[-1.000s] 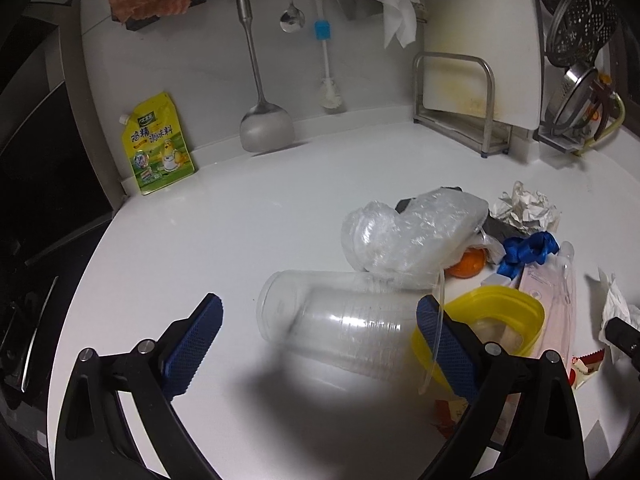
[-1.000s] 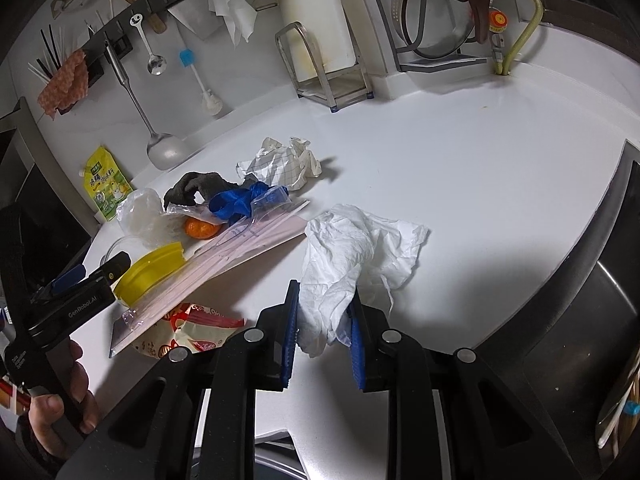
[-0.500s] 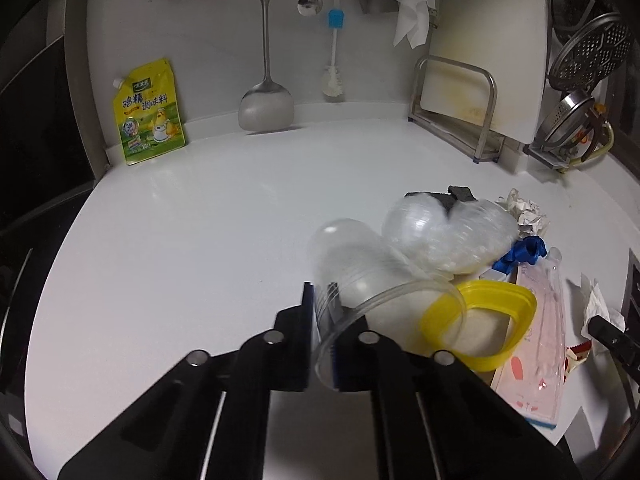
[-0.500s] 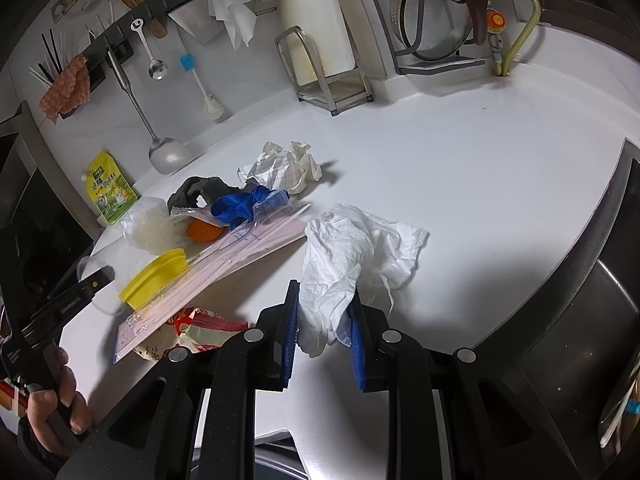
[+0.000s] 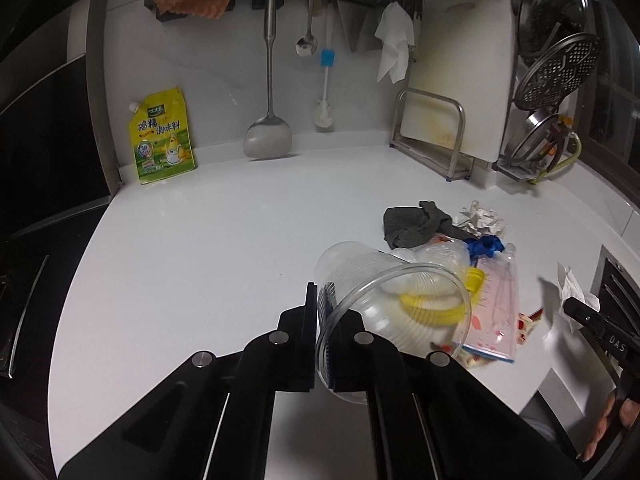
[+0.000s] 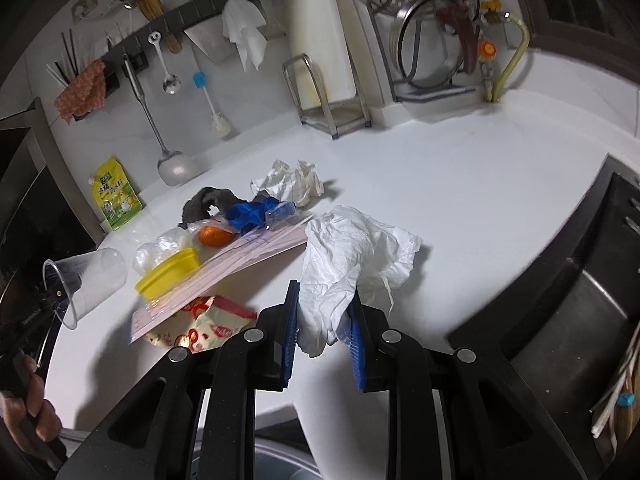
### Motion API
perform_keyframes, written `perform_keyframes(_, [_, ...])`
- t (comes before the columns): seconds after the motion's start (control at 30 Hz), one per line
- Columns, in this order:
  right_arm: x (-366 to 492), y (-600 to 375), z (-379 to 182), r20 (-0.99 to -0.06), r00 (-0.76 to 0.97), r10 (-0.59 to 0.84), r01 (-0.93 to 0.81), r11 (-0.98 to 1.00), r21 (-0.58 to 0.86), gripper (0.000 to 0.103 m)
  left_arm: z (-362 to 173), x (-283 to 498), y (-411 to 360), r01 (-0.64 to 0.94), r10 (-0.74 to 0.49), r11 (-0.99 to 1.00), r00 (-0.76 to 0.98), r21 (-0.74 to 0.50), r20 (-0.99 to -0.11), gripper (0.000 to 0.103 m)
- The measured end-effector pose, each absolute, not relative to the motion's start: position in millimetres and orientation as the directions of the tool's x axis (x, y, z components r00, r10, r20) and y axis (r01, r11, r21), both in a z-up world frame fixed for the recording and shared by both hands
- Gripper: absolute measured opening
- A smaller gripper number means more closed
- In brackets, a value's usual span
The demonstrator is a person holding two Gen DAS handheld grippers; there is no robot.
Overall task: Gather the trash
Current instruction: 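Grasp the clear plastic cup with the left gripper while right holds tissue, then carry tissue and cup over the bin and open both grippers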
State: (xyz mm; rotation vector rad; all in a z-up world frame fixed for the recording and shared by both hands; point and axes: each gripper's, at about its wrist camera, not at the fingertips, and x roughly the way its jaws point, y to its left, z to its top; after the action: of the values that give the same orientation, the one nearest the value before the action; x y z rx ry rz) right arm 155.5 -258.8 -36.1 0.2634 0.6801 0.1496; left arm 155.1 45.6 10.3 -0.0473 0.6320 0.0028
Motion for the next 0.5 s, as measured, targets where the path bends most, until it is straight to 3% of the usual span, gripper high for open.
perform_keyframes(0.5, [26.8,-243.2,-22.6,-0.549,0.813,0.196,-0.017,0.949,0.315,0.022,12.4,48.8,13.2,0.140,-0.153,0.988,0.802,-0.067,-0.577,0.004])
